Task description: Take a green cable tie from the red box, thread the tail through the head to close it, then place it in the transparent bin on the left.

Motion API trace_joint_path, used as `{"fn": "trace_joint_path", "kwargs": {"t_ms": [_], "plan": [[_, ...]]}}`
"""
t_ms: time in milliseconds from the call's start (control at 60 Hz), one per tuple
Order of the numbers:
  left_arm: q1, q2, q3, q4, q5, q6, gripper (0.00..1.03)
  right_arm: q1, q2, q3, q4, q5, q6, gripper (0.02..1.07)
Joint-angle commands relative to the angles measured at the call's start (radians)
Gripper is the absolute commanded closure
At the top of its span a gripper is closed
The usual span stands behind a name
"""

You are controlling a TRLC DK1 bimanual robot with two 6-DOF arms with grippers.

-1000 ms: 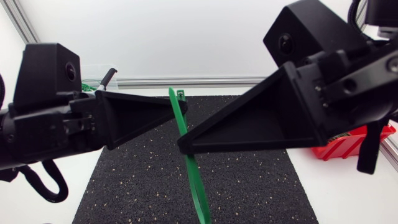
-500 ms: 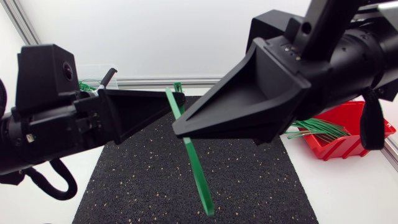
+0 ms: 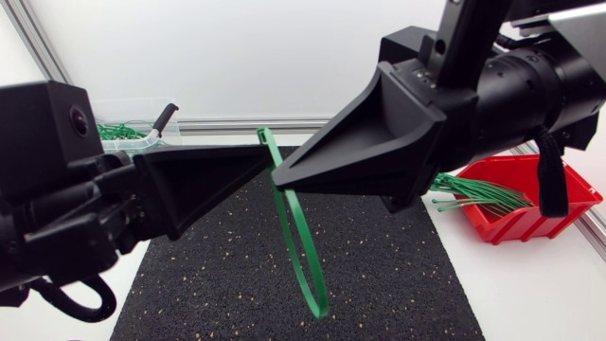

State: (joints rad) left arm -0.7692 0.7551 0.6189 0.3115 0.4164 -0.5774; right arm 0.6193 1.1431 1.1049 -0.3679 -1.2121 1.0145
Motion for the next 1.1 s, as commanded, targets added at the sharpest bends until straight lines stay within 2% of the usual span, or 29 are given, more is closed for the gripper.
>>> {"fn": "trace_joint_path", "kwargs": {"t_ms": [0, 1083], "plan": [[-0.008, -0.016, -0.01, 0.014, -0.002, 0.016, 1.0, -0.007, -0.005, -0.013, -0.006, -0.014, 0.03, 1.01], [-0.078, -0.007, 0.002, -0.005, -0.067, 0.04, 1.0, -0.023, 0.01, -0.048, 0.023, -0.029, 0.021, 1.01]]}}
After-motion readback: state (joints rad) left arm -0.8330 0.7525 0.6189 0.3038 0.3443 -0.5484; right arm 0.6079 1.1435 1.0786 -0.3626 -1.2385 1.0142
